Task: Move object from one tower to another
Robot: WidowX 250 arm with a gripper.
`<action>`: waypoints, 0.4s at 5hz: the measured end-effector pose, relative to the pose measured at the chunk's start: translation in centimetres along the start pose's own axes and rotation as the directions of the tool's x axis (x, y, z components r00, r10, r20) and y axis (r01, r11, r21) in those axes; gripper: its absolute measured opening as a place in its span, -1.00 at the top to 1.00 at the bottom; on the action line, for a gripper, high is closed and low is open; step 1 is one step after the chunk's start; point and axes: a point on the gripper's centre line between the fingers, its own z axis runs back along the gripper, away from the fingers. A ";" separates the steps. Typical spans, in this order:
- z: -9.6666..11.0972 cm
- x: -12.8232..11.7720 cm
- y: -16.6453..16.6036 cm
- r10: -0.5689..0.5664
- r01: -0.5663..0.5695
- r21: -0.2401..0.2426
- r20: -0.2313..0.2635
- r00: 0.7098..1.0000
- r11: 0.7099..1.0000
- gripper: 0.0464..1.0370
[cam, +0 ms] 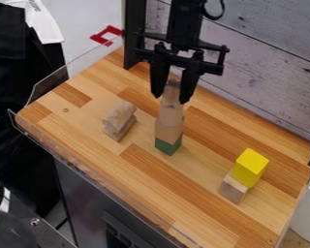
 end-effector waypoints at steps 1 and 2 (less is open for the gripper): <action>-0.2 0.1 0.1 0.002 -0.002 -0.001 -0.003 1.000 1.000 0.26; -0.4 0.3 0.3 0.006 -0.006 -0.002 -0.010 1.000 1.000 0.26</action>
